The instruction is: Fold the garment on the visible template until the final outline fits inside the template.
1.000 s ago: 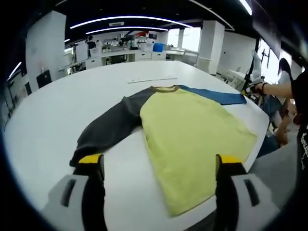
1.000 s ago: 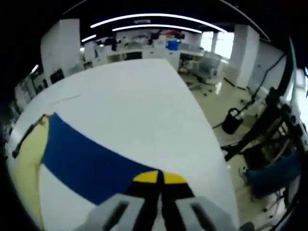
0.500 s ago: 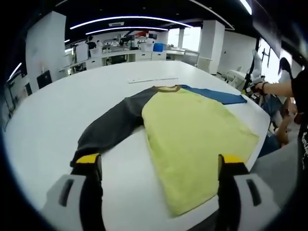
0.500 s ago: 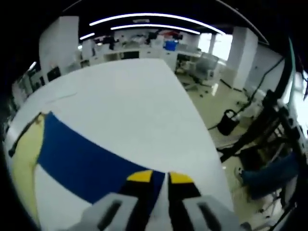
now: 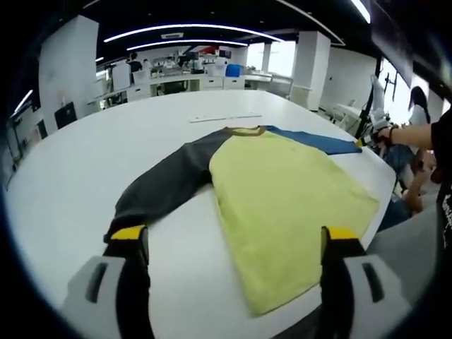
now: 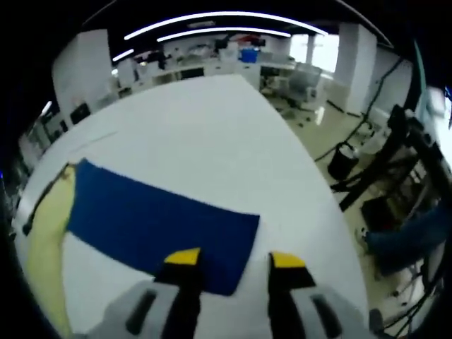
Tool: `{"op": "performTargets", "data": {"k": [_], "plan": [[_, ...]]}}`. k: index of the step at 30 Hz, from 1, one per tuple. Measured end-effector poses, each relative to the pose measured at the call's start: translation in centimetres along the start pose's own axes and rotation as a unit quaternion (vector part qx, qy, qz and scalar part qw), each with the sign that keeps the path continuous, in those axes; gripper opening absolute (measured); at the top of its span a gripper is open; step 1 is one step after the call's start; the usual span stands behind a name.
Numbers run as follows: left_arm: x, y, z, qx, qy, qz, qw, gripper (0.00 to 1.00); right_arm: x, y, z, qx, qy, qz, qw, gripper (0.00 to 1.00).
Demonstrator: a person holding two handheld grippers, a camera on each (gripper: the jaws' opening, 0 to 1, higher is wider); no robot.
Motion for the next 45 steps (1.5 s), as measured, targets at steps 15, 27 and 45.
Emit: {"op": "performTargets", "data": {"k": [15, 27, 45], "plan": [[-0.2, 0.3, -0.8, -0.003, 0.002, -0.004, 1.0000, 0.99, 1.4, 0.5, 0.4, 0.010, -0.013, 0.018, 0.9997, 0.22], [-0.1, 0.8, -0.6, 0.000, 0.000, -0.005, 1.0000, 0.99, 1.4, 0.3, 0.2, 0.010, -0.030, 0.019, 0.9993, 0.10], [0.7, 1.9, 0.5, 0.002, -0.003, 0.006, 1.0000, 0.99, 1.1, 0.5, 1.4, 0.005, -0.034, 0.028, 0.9990, 0.00]]}}
Point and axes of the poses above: the point that each gripper's makers call its tool centre point, and the gripper's own axes: y roughly backward along the fingers, z roughly to its left, x roughly out of its underside, the point moved 10 cm from there along y, roughly backward along the fingers
